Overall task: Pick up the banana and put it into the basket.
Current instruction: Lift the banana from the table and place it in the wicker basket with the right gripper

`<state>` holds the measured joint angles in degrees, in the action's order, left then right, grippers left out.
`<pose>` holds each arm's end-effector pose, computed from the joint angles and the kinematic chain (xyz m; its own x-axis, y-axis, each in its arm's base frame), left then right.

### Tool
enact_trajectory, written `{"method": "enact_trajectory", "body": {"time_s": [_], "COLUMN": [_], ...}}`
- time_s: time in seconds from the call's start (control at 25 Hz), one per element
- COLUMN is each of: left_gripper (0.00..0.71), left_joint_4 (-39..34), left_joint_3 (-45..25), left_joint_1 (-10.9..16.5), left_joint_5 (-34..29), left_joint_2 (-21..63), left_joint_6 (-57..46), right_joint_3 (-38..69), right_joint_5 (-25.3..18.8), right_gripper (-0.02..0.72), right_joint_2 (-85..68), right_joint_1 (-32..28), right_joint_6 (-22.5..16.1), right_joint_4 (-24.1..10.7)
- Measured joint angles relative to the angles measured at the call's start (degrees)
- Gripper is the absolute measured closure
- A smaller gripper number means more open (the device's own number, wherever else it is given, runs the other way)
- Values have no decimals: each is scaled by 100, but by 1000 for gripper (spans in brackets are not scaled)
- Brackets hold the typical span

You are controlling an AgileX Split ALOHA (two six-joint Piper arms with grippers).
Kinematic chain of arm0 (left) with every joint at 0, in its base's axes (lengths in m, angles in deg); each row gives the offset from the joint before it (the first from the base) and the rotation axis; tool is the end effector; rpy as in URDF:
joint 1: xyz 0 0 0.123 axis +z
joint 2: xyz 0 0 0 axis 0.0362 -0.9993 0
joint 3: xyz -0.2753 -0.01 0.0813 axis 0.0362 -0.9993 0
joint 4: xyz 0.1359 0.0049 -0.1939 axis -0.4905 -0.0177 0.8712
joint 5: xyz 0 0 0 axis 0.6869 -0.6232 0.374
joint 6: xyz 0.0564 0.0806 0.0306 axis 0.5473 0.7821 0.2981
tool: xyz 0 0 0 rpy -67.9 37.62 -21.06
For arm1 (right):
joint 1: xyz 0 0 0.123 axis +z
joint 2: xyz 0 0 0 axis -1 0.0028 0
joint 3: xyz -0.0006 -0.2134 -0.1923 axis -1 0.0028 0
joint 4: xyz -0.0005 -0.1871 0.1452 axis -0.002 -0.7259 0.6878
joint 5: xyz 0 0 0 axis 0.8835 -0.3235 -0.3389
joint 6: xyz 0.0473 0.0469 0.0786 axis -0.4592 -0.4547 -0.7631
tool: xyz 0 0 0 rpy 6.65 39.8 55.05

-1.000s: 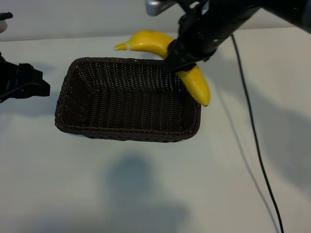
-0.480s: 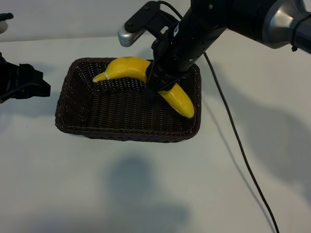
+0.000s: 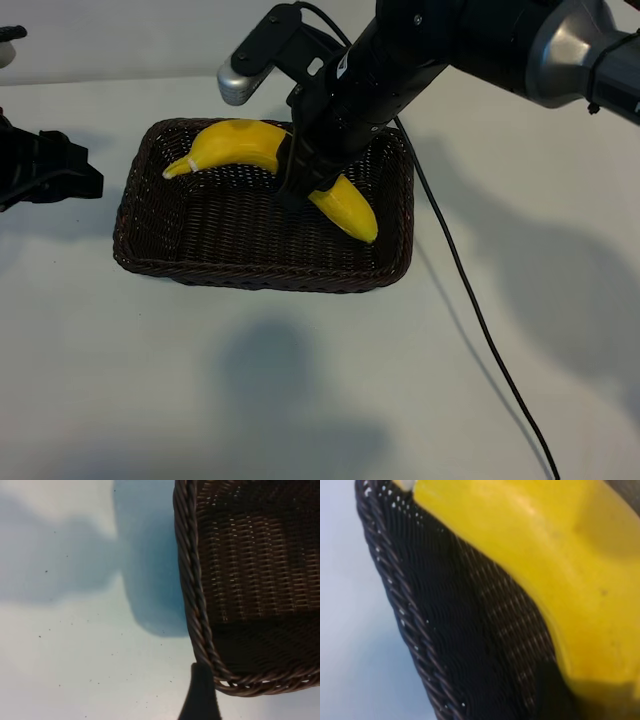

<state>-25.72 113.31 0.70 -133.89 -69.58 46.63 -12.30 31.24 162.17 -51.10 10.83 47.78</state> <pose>0.2635 -0.0169 0.2784 -0.8563 -0.0065 -0.5164 0.1308 0.9646 -0.2290 0.3192 0.2894 0.2541 -0.3755 -0.7413 -0.5563 -0.8980 0.4396 0.0203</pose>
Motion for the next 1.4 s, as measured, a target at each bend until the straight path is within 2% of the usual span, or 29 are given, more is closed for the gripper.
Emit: {"method": "enact_trajectory", "body": {"time_s": [0.12,0.4,0.72,1.08,1.4], "left_gripper": [111,111,111,116,141], "left_joint_4": [0,0,5,5,5], "left_joint_3": [0,0,0,0,0], "left_joint_1": [0,0,0,0,0], "left_joint_5": [0,0,0,0,0], "left_joint_2": [0,0,0,0,0], "left_joint_6": [0,-19,-19,-14,-9], "right_joint_3": [0,0,-64,-749,-870], "right_joint_5": [48,178,214,97,21], "right_gripper": [289,289,289,289,289], "right_joint_2": [10,137,414,801,1192], "right_joint_1": [37,56,168,173,173], "right_joint_6": [208,691,1069,1065,1114], "right_joint_4": [78,525,575,585,573]}}
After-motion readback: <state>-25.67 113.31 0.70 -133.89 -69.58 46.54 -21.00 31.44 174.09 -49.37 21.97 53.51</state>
